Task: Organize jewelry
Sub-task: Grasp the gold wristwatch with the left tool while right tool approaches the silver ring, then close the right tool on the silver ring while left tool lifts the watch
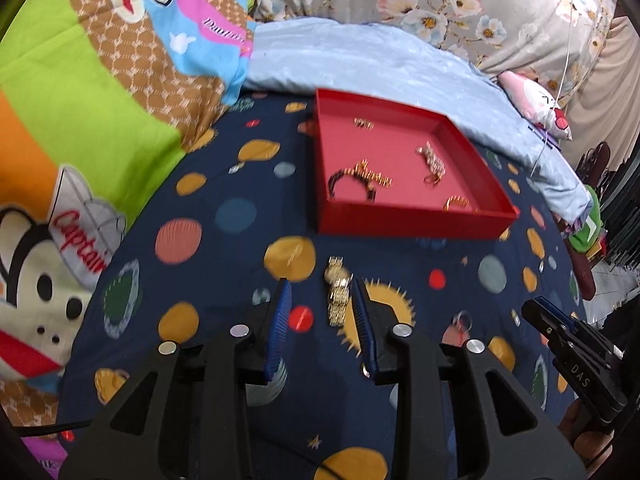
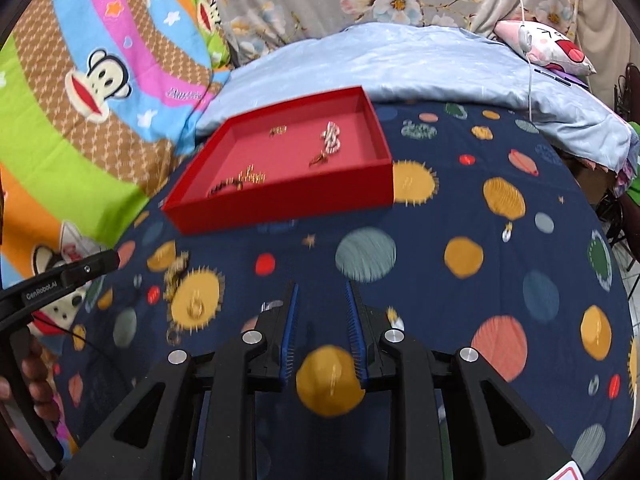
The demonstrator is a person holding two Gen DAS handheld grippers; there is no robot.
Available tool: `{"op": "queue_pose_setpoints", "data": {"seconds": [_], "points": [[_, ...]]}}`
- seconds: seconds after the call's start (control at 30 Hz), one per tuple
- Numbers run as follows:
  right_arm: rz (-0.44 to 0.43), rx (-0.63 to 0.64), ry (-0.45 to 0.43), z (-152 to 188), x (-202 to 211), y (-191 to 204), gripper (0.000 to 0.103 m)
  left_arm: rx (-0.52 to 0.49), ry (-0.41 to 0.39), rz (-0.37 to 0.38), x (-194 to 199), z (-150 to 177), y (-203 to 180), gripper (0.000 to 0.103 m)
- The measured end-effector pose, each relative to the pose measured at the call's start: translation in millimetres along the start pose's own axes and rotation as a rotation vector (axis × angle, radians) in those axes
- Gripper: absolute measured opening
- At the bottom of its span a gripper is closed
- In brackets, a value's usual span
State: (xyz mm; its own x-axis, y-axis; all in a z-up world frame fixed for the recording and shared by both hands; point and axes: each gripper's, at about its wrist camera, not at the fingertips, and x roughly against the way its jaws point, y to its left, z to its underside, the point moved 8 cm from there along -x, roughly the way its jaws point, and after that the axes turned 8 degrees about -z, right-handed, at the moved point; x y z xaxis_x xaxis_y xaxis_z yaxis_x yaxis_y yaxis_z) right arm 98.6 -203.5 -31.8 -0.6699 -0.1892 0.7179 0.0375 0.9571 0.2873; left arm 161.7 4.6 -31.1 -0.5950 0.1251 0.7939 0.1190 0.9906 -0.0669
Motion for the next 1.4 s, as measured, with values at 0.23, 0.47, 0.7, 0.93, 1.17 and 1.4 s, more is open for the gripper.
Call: {"op": "queue_pose_setpoints", "data": {"seconds": [0.23, 0.47, 0.7, 0.93, 1.17, 1.4], "points": [[-0.003, 0.012, 0.039, 22.0, -5.2, 8.5, 0.031, -0.003, 0.039, -0.035, -10.6, 22.1, 4.3, 0.052], [-0.005, 0.028, 0.053, 26.7, -11.8, 14.9, 0.035, -0.016, 0.065, -0.035, -31.5, 22.5, -7.1, 0.059], [-0.011, 0.025, 0.062, 27.5, -14.4, 16.0, 0.035, -0.010, 0.094, -0.026, -58.3, 18.2, -24.1, 0.059], [-0.016, 0.024, 0.072, 27.4, -19.8, 15.9, 0.035, 0.001, 0.096, -0.017, -68.1, 11.9, -28.6, 0.045], [-0.025, 0.031, 0.088, 26.6, -31.1, 19.3, 0.035, 0.017, 0.109, 0.002, -71.5, 7.4, -26.2, 0.012], [-0.026, 0.049, 0.101, 23.9, -45.8, 23.5, 0.035, 0.029, 0.084, 0.026, -53.1, 7.2, -21.3, 0.011]]}}
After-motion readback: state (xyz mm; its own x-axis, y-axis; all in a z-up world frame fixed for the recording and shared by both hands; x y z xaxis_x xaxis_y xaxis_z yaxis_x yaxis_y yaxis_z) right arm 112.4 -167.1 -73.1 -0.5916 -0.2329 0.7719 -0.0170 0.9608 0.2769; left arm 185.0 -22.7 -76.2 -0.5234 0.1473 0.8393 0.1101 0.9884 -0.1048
